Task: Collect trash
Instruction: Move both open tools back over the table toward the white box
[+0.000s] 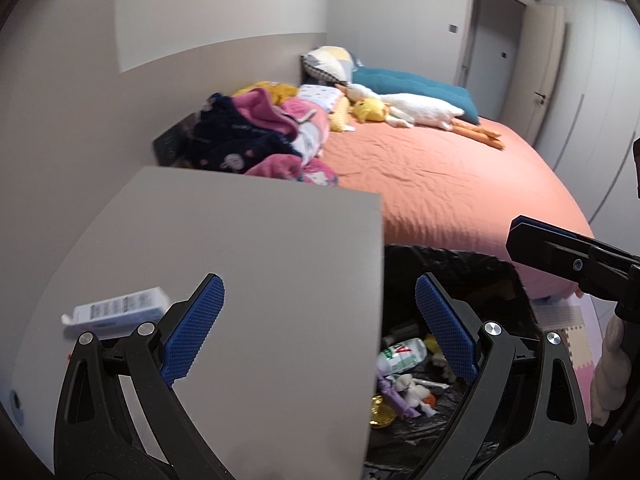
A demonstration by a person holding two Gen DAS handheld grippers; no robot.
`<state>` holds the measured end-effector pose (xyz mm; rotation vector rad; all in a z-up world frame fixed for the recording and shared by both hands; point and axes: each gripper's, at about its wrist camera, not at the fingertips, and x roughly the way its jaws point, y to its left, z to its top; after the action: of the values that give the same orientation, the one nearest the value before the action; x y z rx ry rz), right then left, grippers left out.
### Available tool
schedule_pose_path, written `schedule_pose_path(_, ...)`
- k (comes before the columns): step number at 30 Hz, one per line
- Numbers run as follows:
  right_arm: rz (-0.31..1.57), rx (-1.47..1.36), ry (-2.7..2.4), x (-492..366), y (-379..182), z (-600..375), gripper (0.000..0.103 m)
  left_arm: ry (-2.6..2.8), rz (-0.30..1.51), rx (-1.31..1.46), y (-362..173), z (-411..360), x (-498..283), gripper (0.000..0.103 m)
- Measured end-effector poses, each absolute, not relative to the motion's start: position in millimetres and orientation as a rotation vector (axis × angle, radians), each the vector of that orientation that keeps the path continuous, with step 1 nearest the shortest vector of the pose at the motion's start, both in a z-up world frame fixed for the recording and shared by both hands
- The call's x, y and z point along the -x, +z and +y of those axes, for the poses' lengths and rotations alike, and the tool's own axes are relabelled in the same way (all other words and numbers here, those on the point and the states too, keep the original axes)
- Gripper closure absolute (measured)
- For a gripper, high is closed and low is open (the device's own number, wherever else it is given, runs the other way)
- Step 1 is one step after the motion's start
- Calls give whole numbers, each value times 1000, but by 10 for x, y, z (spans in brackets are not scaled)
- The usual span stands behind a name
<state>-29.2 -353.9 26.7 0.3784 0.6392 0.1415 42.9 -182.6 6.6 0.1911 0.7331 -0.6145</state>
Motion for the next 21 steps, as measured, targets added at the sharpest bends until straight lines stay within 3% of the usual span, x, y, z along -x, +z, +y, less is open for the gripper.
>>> schedule_pose_path(21,725,-321,361,-336,37,-2569,50,-332,776,-93,-122,-659,-685,10)
